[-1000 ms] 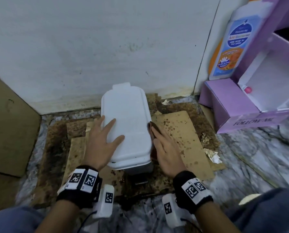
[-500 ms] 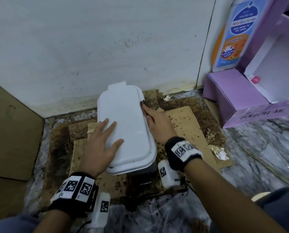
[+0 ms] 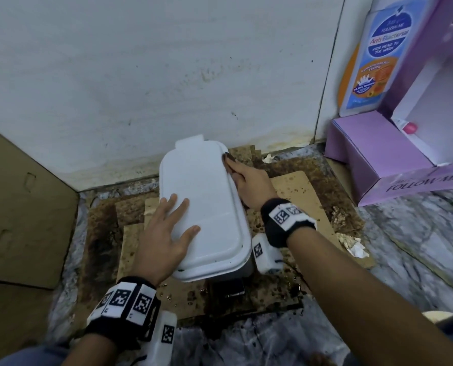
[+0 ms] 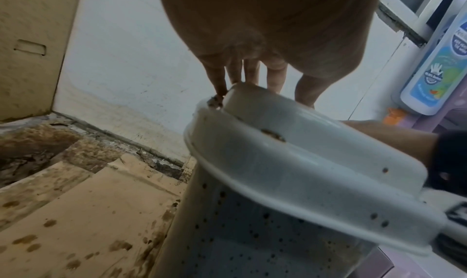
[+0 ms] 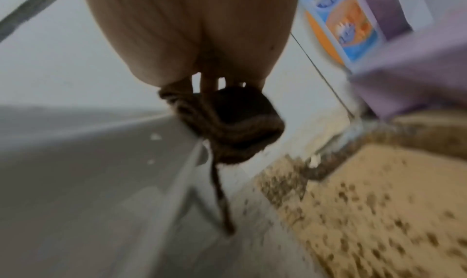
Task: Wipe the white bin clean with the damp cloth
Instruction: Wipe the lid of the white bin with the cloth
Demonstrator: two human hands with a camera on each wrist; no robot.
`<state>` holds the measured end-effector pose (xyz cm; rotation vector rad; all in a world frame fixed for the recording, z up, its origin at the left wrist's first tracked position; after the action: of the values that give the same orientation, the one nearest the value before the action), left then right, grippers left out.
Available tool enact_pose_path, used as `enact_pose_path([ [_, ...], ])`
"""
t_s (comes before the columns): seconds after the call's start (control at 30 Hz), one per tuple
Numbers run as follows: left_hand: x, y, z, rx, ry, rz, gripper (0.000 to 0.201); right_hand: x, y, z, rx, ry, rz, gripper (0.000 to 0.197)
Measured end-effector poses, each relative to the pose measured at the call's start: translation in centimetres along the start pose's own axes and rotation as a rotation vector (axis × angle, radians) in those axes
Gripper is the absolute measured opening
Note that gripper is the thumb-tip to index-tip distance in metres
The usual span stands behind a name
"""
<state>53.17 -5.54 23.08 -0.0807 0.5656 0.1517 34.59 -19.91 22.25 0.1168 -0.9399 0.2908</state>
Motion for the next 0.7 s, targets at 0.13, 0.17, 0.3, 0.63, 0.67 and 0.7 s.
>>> enact_pose_path([
  [0.13,0.1,0.0,0.0,0.001,-0.003,0.005,0.060,-0.4,-2.0,0.2,0.083,0.057,-0.007,0.044],
  [0.17,0.1,0.0,0.0,-0.001,-0.006,0.005,0.060,-0.5,-1.7,0.4,0.088,0.077,-0.007,0.045],
  [0.3,0.0,0.0,0.2,0.016,-0.031,0.017,0.061,-0.3,2.8,0.8,0.109,0.083,0.015,0.044],
  [0.63,-0.8,0.6,0.4,0.038,0.055,0.030,0.061,0.0,12.4,1.4,-0.001,0.009,-0.014,0.037],
  [0.67,-0.8,0.8,0.7,0.026,0.119,0.042,0.061,0.2,12.4,1.5,-0.006,0.006,-0.027,0.036],
  [0.7,-0.8,1.1,1.1,-0.005,0.200,0.061,0.059,0.4,12.4,1.5,-0.007,0.011,-0.036,0.036],
])
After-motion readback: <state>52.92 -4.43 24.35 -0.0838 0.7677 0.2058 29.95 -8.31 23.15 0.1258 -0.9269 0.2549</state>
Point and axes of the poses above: each hand's wrist, its own y-axis away from the middle knuckle, its own z-axis out of the back of the hand, x = y × z, the point moved 3 cm from there along -y, towards the middle knuckle, and after that the axes turned 1 degree about -x, right-handed, at the moved point
